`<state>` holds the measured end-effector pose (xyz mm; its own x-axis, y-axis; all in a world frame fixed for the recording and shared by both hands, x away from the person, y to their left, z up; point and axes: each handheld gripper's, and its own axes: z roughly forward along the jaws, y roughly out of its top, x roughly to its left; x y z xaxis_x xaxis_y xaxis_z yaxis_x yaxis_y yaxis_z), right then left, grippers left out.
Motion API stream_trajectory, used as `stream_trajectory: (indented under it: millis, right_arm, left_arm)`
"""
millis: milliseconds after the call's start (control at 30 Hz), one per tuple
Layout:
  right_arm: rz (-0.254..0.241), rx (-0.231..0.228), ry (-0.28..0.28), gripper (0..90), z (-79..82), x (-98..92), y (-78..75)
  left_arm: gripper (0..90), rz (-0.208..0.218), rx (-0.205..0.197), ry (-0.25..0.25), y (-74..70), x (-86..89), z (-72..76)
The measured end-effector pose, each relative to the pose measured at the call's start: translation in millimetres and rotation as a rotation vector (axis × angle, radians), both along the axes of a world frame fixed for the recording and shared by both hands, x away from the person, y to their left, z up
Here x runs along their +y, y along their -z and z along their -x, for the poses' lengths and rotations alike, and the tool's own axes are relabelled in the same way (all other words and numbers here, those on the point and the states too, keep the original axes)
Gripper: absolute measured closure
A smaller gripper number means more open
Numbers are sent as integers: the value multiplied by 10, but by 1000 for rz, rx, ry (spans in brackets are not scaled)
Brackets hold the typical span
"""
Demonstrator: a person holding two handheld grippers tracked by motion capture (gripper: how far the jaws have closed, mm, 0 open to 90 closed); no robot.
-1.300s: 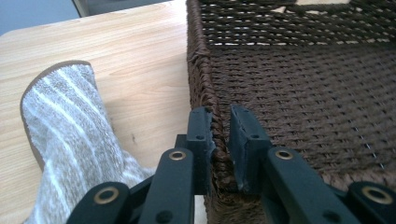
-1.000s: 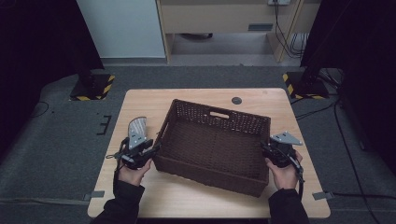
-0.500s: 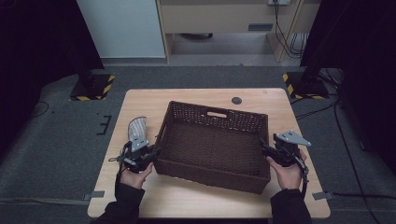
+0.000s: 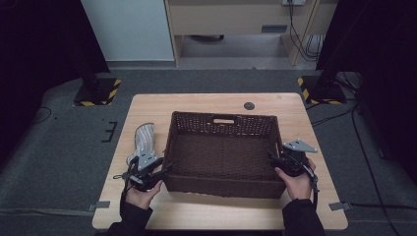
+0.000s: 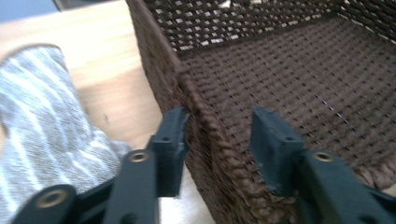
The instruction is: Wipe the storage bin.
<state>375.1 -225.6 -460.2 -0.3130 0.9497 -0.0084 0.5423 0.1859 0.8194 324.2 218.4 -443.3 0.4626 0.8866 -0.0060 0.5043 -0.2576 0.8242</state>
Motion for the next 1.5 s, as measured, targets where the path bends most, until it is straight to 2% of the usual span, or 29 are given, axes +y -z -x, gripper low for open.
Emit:
stream_trajectory:
  millis: [200,367,467,567,633,767,800,900,1033,1133,1267,1300,1367,1500]
  right_arm:
    - [-8,49,-5,536,-18,-4,43]
    - [-1,63,3,596,-24,-21,36]
    - [11,64,9,628,-29,-37,31]
    - [18,66,10,641,-20,-67,28]
    - [17,67,9,630,-13,-75,28]
    - [23,61,1,588,-12,-67,34]
    - [24,60,-1,583,-12,-61,36]
    - [25,62,-5,561,-14,-58,41]
    - [36,63,-12,532,-24,-44,72]
    - [30,63,-14,526,-26,-44,72]
    - [10,64,-17,516,-33,-47,70]
    - [7,66,-16,516,-33,-43,71]
    - [12,67,-19,516,-34,-40,74]
    - [8,70,-21,515,-35,-41,74]
  left_arm:
    - [445,29,-60,-39,-110,143,5]
    - [368,40,-78,-100,-126,369,-81]
    - [321,37,-60,-139,-88,493,-152]
    - [311,26,-31,-175,-24,627,-230]
    - [298,33,-12,-201,24,722,-286]
    - [269,9,27,-234,124,824,-408]
    - [266,-7,38,-235,160,832,-446]
    - [281,-57,37,-230,233,803,-515]
    - [281,-83,57,-234,335,791,-615]
    - [287,-70,72,-238,383,806,-661]
    - [306,-85,110,-251,463,819,-757]
    - [311,-87,131,-252,497,821,-789]
    - [335,-89,157,-250,539,820,-825]
    - [414,-86,184,-240,576,795,-854]
